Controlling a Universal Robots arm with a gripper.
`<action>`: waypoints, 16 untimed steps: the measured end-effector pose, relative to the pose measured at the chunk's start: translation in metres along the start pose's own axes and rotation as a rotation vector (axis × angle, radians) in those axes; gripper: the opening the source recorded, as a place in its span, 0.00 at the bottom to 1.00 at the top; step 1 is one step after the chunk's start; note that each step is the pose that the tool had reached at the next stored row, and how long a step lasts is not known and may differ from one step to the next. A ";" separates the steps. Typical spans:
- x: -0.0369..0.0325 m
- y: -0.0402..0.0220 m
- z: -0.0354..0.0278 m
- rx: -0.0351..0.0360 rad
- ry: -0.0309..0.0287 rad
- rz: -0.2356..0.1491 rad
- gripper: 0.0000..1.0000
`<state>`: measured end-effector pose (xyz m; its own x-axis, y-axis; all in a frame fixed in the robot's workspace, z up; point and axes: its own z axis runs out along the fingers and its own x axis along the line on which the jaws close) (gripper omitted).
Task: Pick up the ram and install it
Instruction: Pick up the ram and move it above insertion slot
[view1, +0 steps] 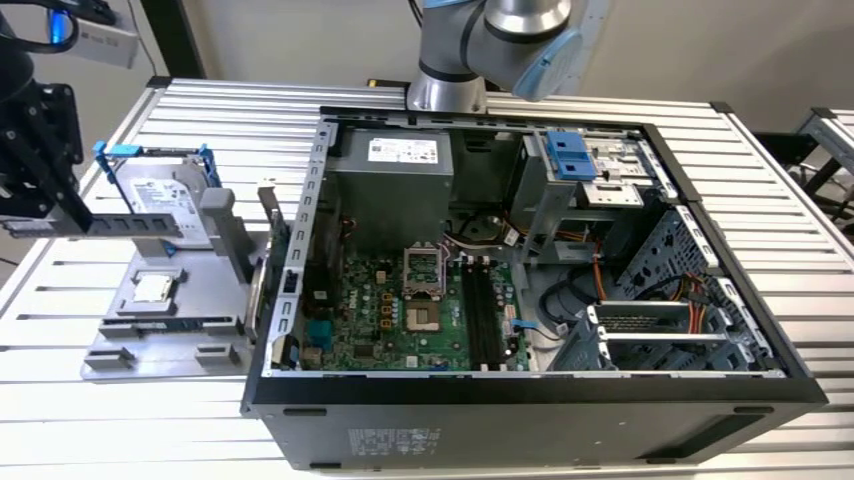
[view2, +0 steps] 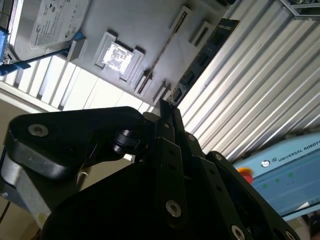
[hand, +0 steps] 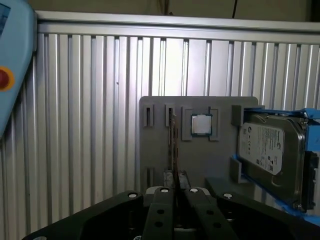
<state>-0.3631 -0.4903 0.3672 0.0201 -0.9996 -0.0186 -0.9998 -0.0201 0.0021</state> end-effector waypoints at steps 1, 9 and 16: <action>-0.0001 0.0000 -0.0008 0.0010 0.0001 0.000 0.00; -0.0005 0.0000 -0.0116 0.0029 0.0001 0.000 0.00; -0.0005 0.0000 -0.0136 0.0030 0.0001 0.000 0.00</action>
<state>-0.3631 -0.4900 0.3808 0.0201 -0.9996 -0.0185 -0.9998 -0.0201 -0.0010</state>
